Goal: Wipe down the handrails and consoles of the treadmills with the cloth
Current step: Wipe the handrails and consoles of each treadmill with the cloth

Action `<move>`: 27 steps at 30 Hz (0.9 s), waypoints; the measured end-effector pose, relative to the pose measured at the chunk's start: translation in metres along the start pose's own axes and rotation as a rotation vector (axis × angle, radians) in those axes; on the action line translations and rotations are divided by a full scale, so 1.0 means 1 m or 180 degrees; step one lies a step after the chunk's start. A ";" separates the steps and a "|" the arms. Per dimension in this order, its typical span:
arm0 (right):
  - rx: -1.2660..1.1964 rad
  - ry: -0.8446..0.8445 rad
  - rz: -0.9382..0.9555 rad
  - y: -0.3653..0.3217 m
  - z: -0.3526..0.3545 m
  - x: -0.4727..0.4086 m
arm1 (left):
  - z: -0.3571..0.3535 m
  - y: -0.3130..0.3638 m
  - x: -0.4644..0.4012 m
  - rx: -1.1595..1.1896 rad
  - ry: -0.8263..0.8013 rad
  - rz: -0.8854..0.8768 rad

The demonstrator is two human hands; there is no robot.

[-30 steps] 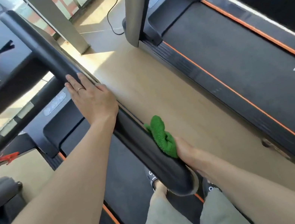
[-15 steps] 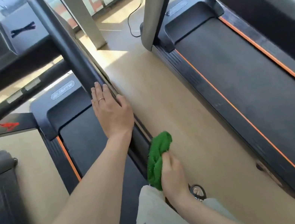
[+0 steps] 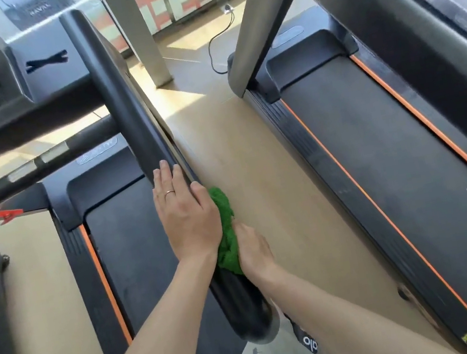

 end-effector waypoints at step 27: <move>0.1543 0.0276 0.2597 -0.011 0.399 -0.033 | -0.177 0.266 0.113 0.1278 -0.2434 -0.0019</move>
Point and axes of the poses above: each hand's wrist, its own x-axis away from the middle knuckle, its own z-axis out of the back of the hand, y = z × x, the point moved 2 cm from there along -x, towards the middle knuckle, and after that the axes turned 5 degrees about -x, right-handed, at the moved point
